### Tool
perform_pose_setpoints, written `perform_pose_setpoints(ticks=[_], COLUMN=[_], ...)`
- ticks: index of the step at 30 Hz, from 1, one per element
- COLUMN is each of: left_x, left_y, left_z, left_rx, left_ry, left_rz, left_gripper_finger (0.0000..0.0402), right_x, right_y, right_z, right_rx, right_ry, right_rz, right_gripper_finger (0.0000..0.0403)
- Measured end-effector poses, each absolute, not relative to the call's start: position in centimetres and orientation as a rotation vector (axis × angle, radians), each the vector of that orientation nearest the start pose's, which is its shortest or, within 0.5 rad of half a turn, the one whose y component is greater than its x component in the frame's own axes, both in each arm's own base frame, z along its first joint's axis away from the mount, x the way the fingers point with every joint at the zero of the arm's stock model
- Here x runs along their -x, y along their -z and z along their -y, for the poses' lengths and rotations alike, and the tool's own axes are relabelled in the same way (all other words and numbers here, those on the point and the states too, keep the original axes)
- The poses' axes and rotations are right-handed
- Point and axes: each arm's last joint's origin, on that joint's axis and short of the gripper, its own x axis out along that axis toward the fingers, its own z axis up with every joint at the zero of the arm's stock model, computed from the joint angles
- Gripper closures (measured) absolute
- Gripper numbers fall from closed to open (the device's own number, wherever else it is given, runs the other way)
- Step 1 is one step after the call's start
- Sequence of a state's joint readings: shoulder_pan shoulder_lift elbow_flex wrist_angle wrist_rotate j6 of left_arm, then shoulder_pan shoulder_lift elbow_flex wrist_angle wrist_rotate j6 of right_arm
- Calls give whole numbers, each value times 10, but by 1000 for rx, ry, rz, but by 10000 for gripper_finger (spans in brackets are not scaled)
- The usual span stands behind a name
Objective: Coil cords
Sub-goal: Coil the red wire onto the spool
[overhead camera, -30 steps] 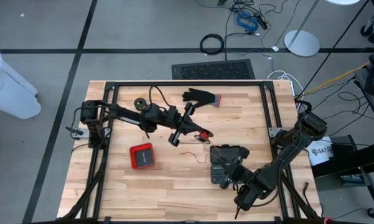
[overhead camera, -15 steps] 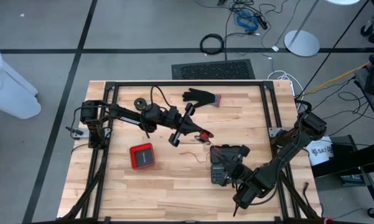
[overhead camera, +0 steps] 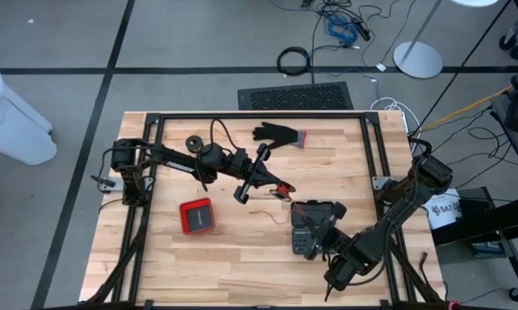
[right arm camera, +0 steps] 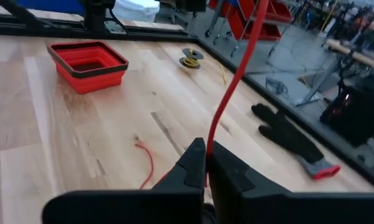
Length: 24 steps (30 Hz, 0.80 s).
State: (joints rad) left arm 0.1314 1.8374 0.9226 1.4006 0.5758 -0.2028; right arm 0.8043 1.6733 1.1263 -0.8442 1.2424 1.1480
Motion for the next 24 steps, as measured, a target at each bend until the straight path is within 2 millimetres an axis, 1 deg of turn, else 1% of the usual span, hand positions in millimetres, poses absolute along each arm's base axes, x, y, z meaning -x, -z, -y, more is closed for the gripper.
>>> perform_pose_setpoints(ticks=[4,8,14,19,24], left_x=[-367,-367,-369,-370,-372], left_y=[-244,-243,-240,-238,-238], left_z=[-33,-32,-32,-33,-36], left_rx=[18,1,-11,-18,-49], left_ry=[477,472,456,439,340], left_rz=[415,415,381,367,361], left_gripper_finger=[401,401,401,401,401], right_x=[-243,-263,-288,-298,-315], right_y=[-211,-209,-208,-208,-214], right_z=[-187,-174,-144,-121,-116], right_rx=[46,58,43,40,40], right_ry=[703,725,773,835,813], right_rz=[-413,-436,-511,-526,-465], right_gripper_finger=[402,402,402,403,403])
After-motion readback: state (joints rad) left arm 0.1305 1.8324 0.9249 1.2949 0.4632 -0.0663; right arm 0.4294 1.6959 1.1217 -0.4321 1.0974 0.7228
